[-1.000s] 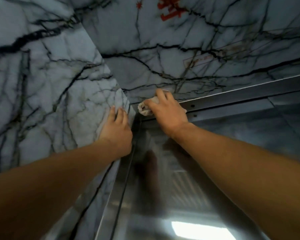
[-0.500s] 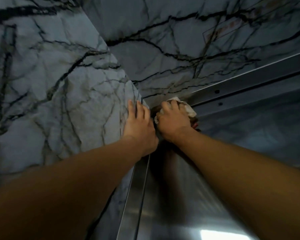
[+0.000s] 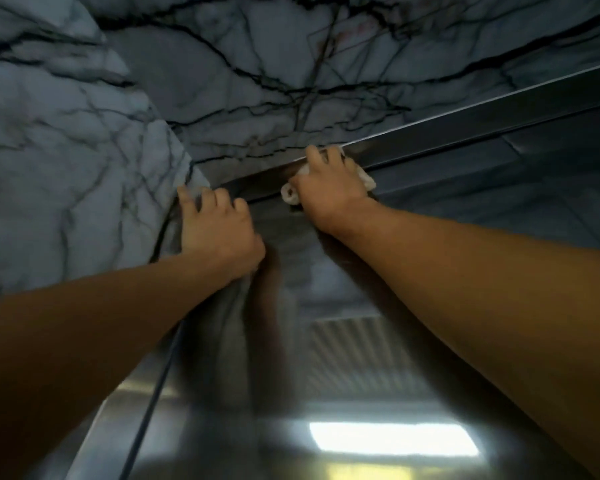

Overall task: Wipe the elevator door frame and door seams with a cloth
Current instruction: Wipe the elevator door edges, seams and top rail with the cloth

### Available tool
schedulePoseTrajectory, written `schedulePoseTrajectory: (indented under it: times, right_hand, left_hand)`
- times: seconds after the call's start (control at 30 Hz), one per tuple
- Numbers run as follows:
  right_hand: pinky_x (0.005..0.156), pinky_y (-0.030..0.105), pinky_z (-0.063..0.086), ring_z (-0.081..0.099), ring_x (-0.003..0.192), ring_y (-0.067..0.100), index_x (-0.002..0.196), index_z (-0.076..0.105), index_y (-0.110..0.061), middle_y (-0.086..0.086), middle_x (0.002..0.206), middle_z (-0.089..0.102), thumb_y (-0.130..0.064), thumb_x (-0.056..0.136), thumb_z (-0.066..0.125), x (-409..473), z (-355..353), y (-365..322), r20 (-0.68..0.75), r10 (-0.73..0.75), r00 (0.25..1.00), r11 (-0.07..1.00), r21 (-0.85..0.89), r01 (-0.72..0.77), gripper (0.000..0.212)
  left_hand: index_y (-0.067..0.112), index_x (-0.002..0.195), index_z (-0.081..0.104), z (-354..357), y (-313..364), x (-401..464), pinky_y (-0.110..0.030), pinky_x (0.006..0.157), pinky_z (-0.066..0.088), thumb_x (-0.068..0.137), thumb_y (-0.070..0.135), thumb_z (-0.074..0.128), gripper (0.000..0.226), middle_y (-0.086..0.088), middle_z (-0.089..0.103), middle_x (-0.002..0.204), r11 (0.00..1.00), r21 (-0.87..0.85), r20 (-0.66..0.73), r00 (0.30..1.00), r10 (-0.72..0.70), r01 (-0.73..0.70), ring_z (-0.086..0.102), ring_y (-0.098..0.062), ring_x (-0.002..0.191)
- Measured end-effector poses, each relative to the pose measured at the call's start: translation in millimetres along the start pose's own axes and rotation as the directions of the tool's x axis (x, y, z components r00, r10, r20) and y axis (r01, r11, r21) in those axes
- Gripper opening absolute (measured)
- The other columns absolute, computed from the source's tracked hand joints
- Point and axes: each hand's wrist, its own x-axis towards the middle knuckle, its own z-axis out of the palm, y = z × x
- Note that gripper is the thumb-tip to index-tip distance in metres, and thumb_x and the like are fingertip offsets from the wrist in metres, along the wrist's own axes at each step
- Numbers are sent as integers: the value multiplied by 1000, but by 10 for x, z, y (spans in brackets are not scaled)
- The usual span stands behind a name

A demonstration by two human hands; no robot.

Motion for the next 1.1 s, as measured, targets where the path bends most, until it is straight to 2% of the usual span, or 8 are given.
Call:
schedulePoseTrajectory:
  times: [0.17, 0.4, 0.67, 0.93, 1.1]
  right_hand:
    - [102, 52, 34, 28, 130, 38, 131, 59, -26, 11, 142, 30, -28, 93, 57, -227, -198, 650, -6, 27, 1000, 994, -102, -28, 38]
    - [106, 53, 34, 26, 132, 38, 133, 55, -32, 11, 147, 25, -29, 96, 54, -532, -461, 1518, 17, 6, 1000, 993, -117, -4, 37]
    - [105, 57, 35, 26, 130, 43, 140, 49, -29, 15, 147, 23, -20, 94, 55, -898, -802, 2498, 57, -15, 998, 987, -158, 23, 48]
    - [106, 51, 36, 26, 131, 42, 143, 45, -29, 16, 148, 21, -13, 96, 48, -1303, -1170, 3450, 93, 31, 995, 978, -210, -11, 49]
    - [107, 53, 37, 26, 130, 41, 141, 47, -30, 15, 148, 21, -12, 96, 49, -1489, -1332, 4009, 108, 72, 992, 974, -224, -46, 49]
  left_hand:
    - [6, 123, 55, -258, 523, 13, -63, 115, 20, 91, 46, 36, 55, -24, 52, 131, 984, -179, -49, 999, -18, 9, 43, -41, 127]
    - [8, 128, 53, -672, 1407, 44, -57, 112, 30, 94, 44, 31, 54, -23, 53, 129, 910, -414, -71, 997, -13, -17, 49, -38, 122]
    - [12, 132, 50, -1229, 2355, 37, -59, 114, 25, 95, 47, 29, 55, -19, 51, 132, 842, -540, -7, 1000, -17, 10, 44, -36, 127]
    - [11, 139, 46, -1846, 3256, 66, -59, 116, 25, 95, 51, 32, 60, -22, 45, 141, 770, -639, -9, 1000, -10, 2, 40, -37, 132]
    - [9, 138, 46, -2247, 3914, -22, -57, 116, 24, 93, 49, 37, 61, -22, 43, 142, 699, -714, 21, 999, -35, 40, 38, -38, 134]
